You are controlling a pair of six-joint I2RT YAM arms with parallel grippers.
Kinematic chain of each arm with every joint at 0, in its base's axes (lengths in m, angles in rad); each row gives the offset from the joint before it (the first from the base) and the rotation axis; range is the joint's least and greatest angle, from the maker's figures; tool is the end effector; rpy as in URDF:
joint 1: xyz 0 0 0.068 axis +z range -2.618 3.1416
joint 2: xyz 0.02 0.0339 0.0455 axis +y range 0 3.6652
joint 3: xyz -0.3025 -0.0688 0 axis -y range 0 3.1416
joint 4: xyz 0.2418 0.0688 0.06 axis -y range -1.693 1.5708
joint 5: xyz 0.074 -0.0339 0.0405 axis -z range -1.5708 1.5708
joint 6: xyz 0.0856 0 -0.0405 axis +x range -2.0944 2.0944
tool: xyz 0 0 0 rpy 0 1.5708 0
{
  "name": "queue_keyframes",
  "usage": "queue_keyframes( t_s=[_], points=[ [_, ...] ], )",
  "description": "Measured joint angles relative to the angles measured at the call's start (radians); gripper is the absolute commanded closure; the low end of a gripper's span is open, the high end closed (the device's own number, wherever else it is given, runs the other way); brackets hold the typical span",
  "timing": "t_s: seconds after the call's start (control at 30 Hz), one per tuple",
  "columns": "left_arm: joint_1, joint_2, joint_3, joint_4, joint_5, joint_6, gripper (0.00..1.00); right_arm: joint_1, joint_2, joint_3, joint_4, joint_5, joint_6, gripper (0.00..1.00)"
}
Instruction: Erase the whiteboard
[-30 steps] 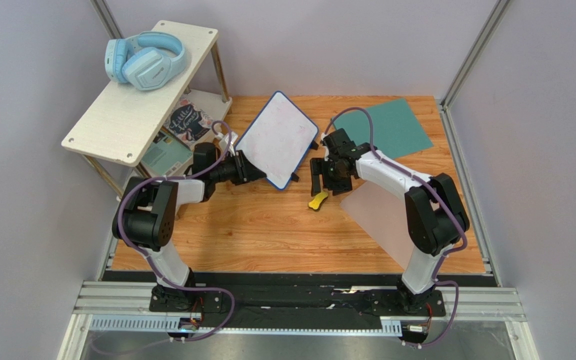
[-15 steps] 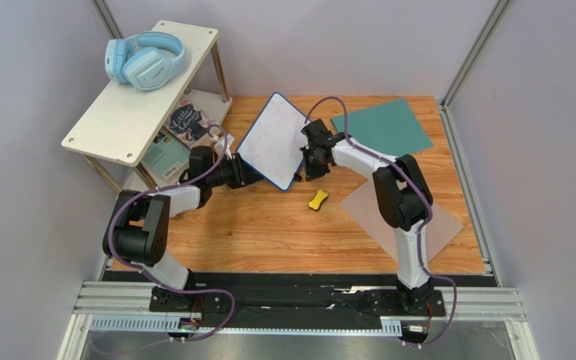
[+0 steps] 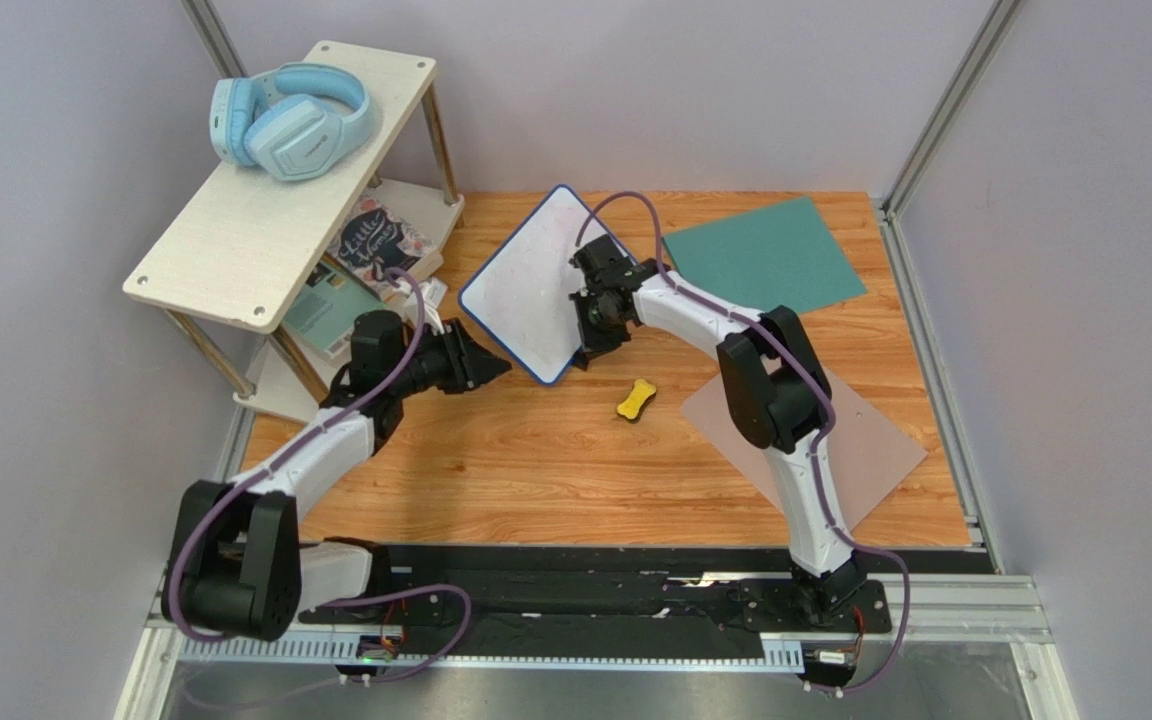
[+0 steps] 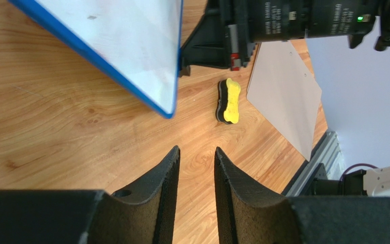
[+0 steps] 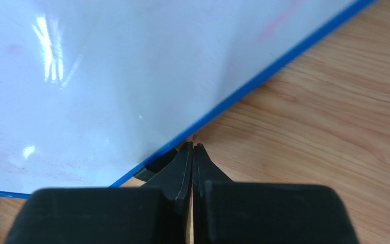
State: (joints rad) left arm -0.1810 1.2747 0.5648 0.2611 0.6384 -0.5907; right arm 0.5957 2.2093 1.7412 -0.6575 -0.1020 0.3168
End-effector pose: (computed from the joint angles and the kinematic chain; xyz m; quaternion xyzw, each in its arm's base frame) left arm 0.2690 -0.1011 0.2288 -0.0001 0.8211 -0.4363 0.3680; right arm 0.4187 0.2943 0.1572 -0.1465 0.9630 0.1418 0.1760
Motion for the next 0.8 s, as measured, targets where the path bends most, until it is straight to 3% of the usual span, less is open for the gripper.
queue_keyframes(
  t_s=[0.2, 0.47, 0.67, 0.77, 0.8],
  points=[
    [0.0, -0.165, -0.004, -0.109, -0.053, 0.036, 0.64, 0.098, 0.064, 0.125, -0.054, -0.021, -0.009, 1.0],
    [0.0, -0.173, -0.003, -0.182, -0.073, 0.047, 0.64, 0.211, 0.127, 0.309, -0.124, -0.063, -0.03, 1.0],
    [0.0, -0.166, -0.003, -0.199, -0.076, 0.056, 0.64, 0.2, 0.097, 0.242, -0.146, -0.033, -0.035, 0.98],
    [0.0, -0.152, -0.003, -0.202, -0.076, 0.06, 0.64, 0.168, 0.028, 0.132, -0.148, 0.002, -0.045, 0.77],
    [0.0, -0.149, -0.003, -0.203, -0.076, 0.061, 0.64, 0.154, 0.001, 0.097, -0.147, 0.014, -0.051, 0.52]
  ],
)
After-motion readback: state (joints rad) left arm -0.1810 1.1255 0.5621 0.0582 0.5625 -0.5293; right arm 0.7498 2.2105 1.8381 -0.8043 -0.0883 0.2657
